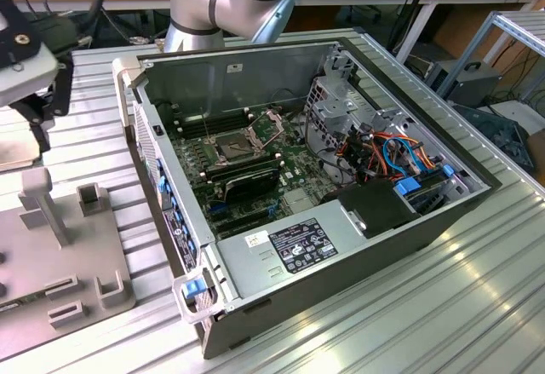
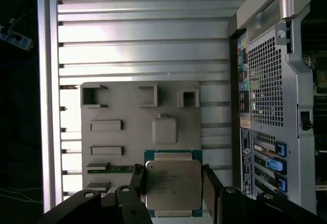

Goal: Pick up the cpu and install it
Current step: 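Pick up the cpu and move it towards the insertion slot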

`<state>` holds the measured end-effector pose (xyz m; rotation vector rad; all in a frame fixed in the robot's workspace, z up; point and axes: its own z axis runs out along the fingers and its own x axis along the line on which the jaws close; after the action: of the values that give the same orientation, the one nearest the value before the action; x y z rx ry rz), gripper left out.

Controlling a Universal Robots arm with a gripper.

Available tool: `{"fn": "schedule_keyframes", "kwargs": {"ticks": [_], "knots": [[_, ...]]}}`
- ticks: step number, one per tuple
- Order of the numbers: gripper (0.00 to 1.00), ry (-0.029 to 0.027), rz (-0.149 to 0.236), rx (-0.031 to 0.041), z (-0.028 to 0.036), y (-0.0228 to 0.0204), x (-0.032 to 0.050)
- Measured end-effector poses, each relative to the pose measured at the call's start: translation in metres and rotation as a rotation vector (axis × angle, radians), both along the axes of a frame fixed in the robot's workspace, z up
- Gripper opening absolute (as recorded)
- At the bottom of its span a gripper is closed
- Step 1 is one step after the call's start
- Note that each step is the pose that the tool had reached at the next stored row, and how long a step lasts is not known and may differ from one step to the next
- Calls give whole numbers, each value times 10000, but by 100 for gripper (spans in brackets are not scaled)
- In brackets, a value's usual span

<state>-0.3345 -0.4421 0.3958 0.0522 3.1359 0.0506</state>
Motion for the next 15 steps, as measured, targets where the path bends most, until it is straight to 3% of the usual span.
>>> {"fn": "schedule_keyframes", "kwargs": {"ticks": [15], "knots": [[55, 0, 0, 0, 0, 0, 608]]}}
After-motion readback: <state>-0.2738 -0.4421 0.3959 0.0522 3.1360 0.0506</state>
